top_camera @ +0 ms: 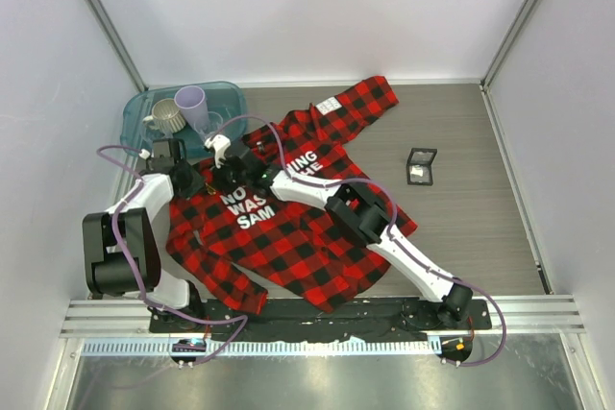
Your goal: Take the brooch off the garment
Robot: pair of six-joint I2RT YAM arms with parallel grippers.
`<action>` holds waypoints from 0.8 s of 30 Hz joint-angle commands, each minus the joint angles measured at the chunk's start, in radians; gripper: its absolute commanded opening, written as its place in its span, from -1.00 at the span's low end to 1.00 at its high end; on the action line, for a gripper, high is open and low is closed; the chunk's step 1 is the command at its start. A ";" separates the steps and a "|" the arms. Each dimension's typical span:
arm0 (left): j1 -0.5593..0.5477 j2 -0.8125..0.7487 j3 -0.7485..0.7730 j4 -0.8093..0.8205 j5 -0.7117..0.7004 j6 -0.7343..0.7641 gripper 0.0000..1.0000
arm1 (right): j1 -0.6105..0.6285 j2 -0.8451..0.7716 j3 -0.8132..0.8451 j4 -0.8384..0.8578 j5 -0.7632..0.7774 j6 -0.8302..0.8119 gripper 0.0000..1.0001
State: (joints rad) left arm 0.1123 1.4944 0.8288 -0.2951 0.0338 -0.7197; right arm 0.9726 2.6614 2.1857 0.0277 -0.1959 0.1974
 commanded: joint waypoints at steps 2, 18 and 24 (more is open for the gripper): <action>-0.011 0.030 0.043 0.020 0.037 0.000 -1.00 | 0.081 -0.032 -0.020 -0.094 0.095 -0.121 -0.92; -0.016 0.072 0.084 -0.036 0.080 0.049 -1.00 | 0.130 -0.072 -0.115 0.046 0.131 -0.272 -0.92; -0.017 0.027 0.029 -0.019 0.026 0.028 -1.00 | 0.022 -0.083 -0.119 0.018 0.074 0.021 -0.75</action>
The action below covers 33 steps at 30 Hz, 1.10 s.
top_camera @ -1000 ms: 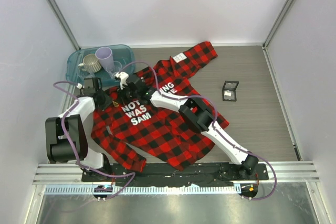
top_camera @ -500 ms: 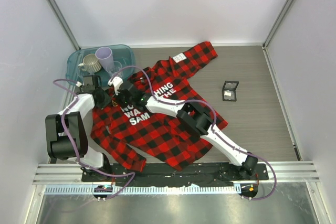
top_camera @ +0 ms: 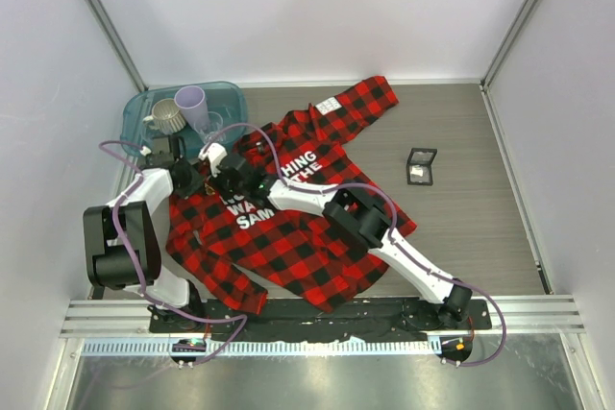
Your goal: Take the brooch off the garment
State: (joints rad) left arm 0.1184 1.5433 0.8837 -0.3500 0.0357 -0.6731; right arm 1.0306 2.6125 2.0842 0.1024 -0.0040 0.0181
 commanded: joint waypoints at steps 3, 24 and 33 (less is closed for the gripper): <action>-0.023 -0.029 -0.043 0.040 0.017 -0.022 -1.00 | -0.085 -0.049 -0.085 0.051 -0.223 0.359 -0.67; -0.022 -0.046 -0.072 0.045 0.007 -0.013 -1.00 | -0.152 -0.026 -0.135 0.292 -0.484 0.530 -0.53; -0.022 -0.051 -0.071 0.043 0.013 -0.013 -1.00 | -0.129 -0.009 -0.084 0.224 -0.447 0.471 -0.54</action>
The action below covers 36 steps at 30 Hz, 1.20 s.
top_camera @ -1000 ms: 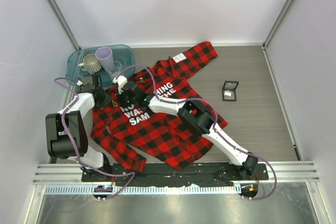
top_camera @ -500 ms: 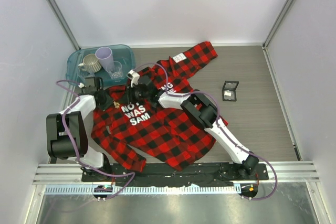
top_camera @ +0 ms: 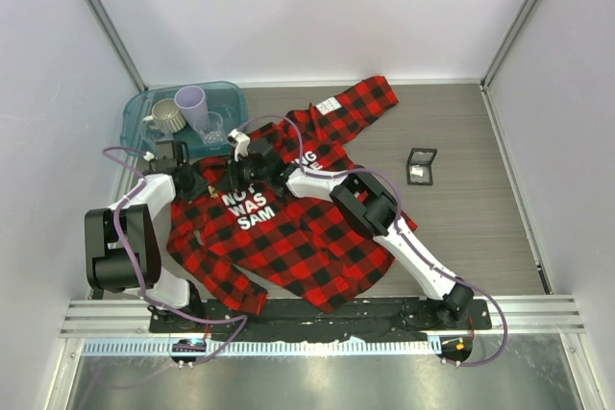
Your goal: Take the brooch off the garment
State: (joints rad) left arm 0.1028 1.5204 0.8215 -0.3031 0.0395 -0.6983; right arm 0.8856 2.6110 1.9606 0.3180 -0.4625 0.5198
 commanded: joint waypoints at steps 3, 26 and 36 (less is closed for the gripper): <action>-0.006 -0.025 -0.009 -0.004 0.010 0.011 -1.00 | 0.016 -0.011 0.038 0.009 0.016 -0.034 -0.53; -0.012 -0.020 0.011 -0.010 -0.006 0.022 -1.00 | 0.021 0.054 0.144 -0.097 -0.005 -0.061 -0.98; -0.023 -0.022 0.033 -0.030 -0.032 0.039 -1.00 | 0.050 0.057 0.201 -0.261 0.039 -0.237 -0.99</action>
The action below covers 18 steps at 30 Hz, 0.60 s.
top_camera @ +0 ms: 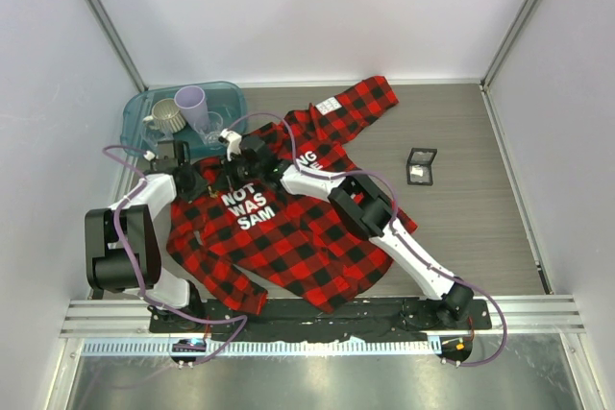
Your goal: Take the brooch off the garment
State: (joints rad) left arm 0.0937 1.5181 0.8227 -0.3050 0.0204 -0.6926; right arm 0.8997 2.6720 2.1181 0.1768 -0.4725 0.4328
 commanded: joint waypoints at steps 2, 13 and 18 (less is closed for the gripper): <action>-0.015 -0.018 0.041 -0.037 -0.011 0.041 -1.00 | 0.053 -0.021 0.043 -0.151 0.070 -0.219 -0.98; -0.035 -0.001 0.089 -0.077 -0.048 0.073 -1.00 | 0.104 0.005 0.122 -0.290 0.069 -0.419 -0.99; -0.035 -0.006 0.055 -0.072 -0.057 0.059 -1.00 | 0.039 -0.043 0.013 -0.074 -0.004 -0.170 -0.74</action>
State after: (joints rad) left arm 0.0776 1.5192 0.8677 -0.4015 -0.0563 -0.6346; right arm 0.9627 2.6698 2.2196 -0.0029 -0.3878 0.0975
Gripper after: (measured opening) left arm 0.009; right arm 0.083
